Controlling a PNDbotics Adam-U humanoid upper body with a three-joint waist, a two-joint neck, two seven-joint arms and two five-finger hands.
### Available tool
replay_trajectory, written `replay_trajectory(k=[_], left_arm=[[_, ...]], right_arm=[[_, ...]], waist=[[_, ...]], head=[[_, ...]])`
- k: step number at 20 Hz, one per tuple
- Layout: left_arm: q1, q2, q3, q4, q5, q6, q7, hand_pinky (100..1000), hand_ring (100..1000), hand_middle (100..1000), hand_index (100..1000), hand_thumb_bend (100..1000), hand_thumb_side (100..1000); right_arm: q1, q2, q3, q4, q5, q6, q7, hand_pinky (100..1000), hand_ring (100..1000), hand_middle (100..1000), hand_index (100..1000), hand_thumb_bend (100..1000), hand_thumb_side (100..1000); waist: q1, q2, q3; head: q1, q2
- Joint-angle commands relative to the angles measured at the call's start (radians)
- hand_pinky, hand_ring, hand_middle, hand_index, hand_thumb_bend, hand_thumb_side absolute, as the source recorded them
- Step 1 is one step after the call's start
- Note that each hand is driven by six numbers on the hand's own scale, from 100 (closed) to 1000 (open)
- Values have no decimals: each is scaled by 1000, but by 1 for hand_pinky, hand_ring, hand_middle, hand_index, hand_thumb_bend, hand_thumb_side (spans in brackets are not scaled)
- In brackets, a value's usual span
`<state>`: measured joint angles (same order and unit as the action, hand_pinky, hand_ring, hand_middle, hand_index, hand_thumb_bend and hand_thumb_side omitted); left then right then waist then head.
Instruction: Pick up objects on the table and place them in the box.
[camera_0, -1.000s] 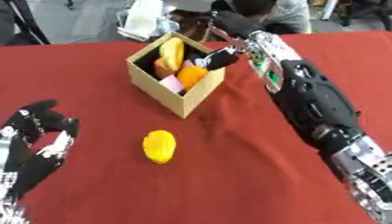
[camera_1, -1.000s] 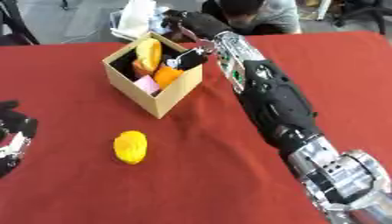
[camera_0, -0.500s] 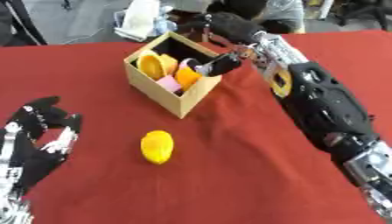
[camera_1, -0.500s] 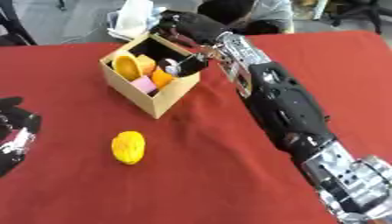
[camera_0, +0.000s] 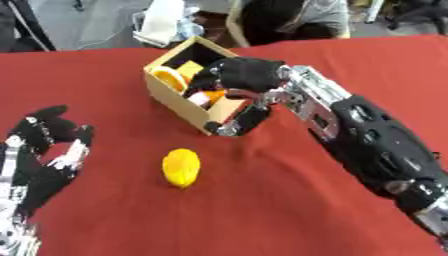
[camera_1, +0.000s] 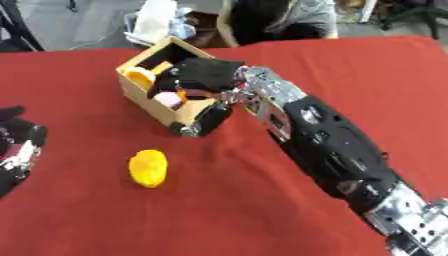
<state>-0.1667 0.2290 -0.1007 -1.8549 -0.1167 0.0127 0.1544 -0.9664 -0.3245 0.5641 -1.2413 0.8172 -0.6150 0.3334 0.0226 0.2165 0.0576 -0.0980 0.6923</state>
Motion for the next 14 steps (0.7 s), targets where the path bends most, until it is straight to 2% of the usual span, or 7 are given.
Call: replay_trajectory(k=[1,8,14], left_arm=[[-6,21,6,-16,-7,-1,1,662,559,542,763,430,353],[-10,20,3,-17,-7,-1,-2,662,558,541,763,432,353],[-11,19,3,-17,-7,-1,-2,662,558,541,763,433,354]], right_arm=[[-12,17,18,-44,-24,-20,61,787,790,774,880,239,422],[11,73,49,-32,-39,-59,202,790,794,778,881,221,440],[30,98,38,-8,-47,-76,308,791,794,779,878,217,442]], waist=[[-13,-12,4],[-14,-10,13],[-15,-9,15]], head=[[1,-8],[-3,-11],[-3,-13]])
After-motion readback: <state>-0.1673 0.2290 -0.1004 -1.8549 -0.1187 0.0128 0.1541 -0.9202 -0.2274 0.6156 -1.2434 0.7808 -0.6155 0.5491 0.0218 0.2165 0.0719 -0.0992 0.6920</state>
